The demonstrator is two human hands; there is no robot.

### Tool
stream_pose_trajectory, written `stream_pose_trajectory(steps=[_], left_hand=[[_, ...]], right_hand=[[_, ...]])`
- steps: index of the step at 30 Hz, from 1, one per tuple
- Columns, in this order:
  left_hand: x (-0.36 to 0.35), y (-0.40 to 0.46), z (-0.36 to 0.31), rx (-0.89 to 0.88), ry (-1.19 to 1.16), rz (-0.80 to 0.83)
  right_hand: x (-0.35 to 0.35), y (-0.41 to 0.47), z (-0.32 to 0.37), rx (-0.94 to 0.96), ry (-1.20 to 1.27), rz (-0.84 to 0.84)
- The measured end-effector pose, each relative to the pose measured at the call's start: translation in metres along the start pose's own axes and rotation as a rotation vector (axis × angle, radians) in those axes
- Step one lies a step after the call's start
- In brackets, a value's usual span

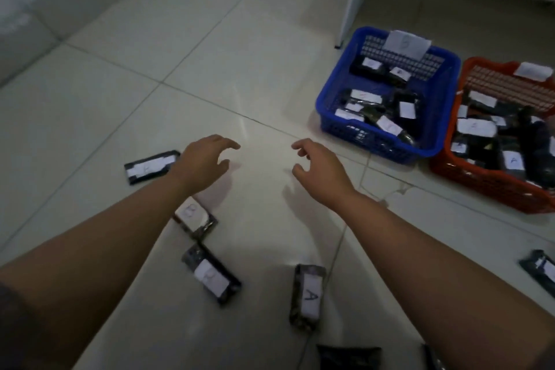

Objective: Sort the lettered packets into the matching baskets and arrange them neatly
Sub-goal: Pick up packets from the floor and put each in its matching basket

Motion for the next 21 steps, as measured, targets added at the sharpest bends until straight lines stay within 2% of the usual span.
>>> stream_pose_trajectory(steps=[3, 9, 14, 21], left_hand=[[0.015, -0.028, 0.047, 0.102, 0.047, 0.038], [0.044, -0.054, 0.136, 0.313, 0.129, -0.023], [0.041, -0.061, 0.177, 0.379, 0.15, -0.06], [0.006, -0.052, 0.195, 0.369, 0.165, -0.011]], right_hand=[[-0.034, -0.006, 0.03, 0.036, -0.048, 0.131], [-0.088, -0.012, 0.073, 0.076, -0.065, 0.209], [-0.119, -0.016, 0.087, 0.086, -0.07, 0.237], [-0.145, -0.033, 0.081, 0.079, -0.118, 0.261]])
Point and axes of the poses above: each hand's wrist, its own y-axis towards the middle knuckle, its own x-axis out of the back of the hand, z = x × y, the point moved 7 cm from there along y, towards the middle knuckle, and after that the axes turned 15 degrees about -z, right-handed, at the moved point
